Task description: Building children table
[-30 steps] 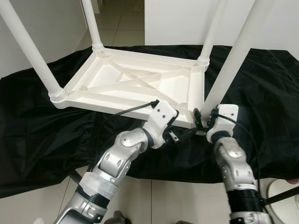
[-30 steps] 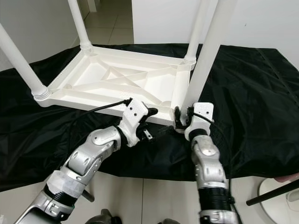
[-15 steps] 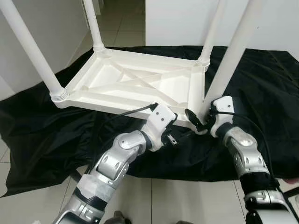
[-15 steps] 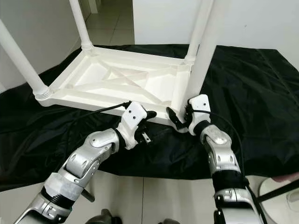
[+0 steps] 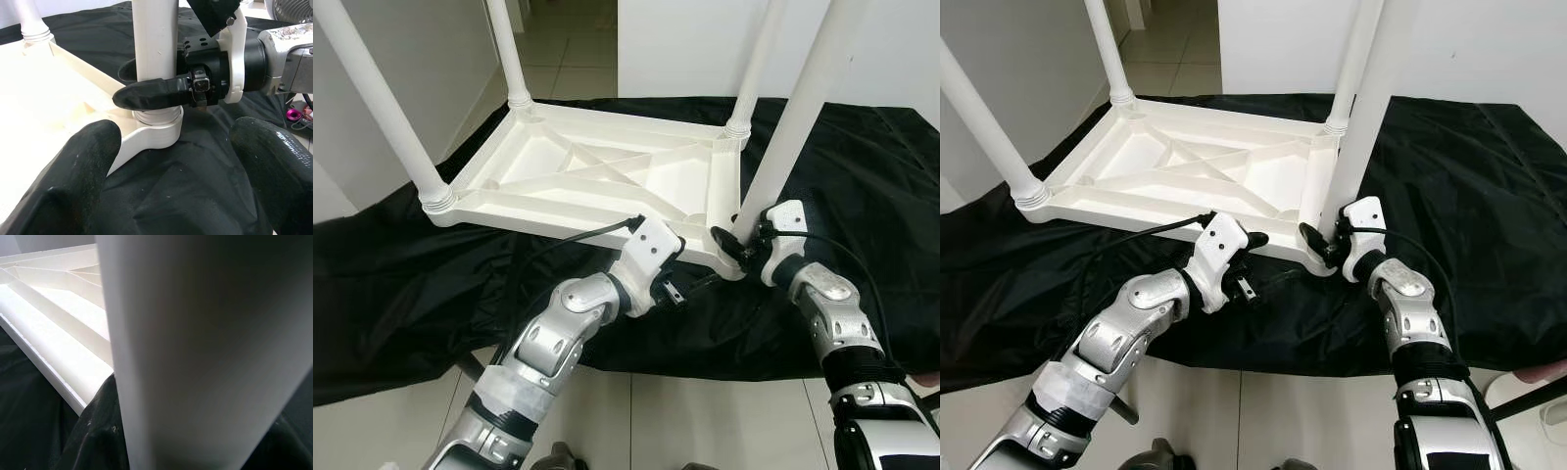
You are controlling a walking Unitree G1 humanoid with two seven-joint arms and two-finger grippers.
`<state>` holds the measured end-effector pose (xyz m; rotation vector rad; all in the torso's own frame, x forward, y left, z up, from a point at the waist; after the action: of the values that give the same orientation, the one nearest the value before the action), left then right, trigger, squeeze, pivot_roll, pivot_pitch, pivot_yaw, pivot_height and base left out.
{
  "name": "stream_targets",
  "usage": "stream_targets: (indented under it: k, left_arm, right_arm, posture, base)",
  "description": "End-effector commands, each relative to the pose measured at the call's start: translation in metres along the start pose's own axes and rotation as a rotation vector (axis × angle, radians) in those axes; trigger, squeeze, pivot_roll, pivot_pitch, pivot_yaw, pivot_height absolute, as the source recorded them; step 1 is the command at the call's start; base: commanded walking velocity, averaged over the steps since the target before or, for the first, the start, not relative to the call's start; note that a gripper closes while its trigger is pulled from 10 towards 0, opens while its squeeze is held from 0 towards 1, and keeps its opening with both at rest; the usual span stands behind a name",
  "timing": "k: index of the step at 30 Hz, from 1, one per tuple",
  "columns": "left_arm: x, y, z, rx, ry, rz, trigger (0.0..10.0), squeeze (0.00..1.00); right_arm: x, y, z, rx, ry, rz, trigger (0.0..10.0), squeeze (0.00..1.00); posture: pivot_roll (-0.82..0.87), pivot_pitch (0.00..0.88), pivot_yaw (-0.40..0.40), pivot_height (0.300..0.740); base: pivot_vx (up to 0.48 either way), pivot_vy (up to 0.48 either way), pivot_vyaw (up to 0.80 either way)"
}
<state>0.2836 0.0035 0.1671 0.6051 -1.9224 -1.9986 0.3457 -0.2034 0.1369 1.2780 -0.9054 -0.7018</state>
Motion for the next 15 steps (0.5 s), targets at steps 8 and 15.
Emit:
stream_targets:
  k: [8,15]
  left_arm:
    - [-0.0037,0.0043,-0.0029,0.007,-0.007,-0.021,10.0,0.0]
    - [-0.0032,0.0043,-0.0047,0.009,-0.011,-0.021,10.0,0.0]
  right_arm:
    - [-0.007,-0.0122,-0.0017,-0.041,-0.083,-0.045,10.0,0.0]
    - [-0.0093,-0.0108,-0.0041,-0.029,-0.176,-0.087,10.0,0.0]
  posture:
    - [-0.02,0.0,0.045,0.74]
    - [-0.03,0.0,0.045,0.74]
  base:
    - [0.0,0.0,0.0]
    - [0.0,0.0,0.0]
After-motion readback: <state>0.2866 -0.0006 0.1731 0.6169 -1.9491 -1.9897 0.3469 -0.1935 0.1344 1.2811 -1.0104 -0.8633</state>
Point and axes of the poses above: a point about 5 cm out from each wrist's last joint towards the gripper, its own z axis pointing back from the gripper into the wrist, its own y axis along the axis of the wrist's last joint, x = y × z, the point moved 1 cm from there along -z, pointing out of the wrist towards the gripper
